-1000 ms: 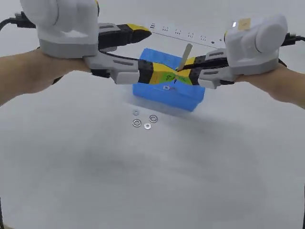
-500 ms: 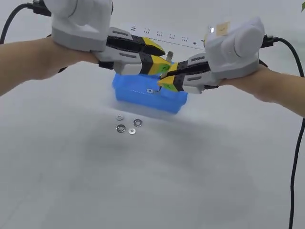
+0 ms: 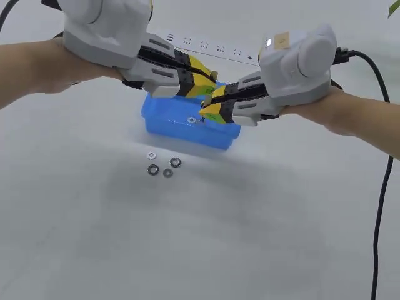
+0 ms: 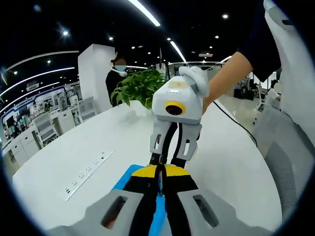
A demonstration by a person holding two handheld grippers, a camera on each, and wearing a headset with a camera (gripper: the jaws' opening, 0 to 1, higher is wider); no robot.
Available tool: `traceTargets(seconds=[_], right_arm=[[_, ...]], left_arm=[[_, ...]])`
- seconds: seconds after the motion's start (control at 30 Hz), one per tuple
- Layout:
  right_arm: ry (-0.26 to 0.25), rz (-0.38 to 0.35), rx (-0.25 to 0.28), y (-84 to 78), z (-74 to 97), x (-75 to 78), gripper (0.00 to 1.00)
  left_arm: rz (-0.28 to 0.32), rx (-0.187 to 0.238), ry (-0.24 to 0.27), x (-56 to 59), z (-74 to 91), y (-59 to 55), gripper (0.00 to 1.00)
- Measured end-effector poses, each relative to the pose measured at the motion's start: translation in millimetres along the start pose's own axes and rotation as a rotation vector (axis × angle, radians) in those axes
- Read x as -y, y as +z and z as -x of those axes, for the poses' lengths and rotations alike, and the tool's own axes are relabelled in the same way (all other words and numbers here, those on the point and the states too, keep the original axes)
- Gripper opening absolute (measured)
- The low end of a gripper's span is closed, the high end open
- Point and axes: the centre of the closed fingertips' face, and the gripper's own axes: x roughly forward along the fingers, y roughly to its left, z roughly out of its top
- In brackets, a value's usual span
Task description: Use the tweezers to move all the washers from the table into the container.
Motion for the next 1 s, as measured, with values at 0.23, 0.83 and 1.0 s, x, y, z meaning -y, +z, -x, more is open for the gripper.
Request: traceTargets(seconds=[0.23, 0.83, 1.0], right_arm=[[-0.015, 0.007, 0.006, 6.4, 1.1, -3.6, 0.10], [-0.068, 0.006, 0.033, 17.3, 14.0, -11.2, 0.21], [-0.127, -0.026, 0.027, 7.9, 24.6, -7.7, 0.25]], left_arm=[[0.004, 0.015, 0.004, -0.4, 5.5, 2.4, 0.05], [-0.020, 0.040, 0.040, -1.7, 23.8, 20.3, 0.05], [-0.023, 0.043, 0.046, -1.4, 28.5, 21.0, 0.05]])
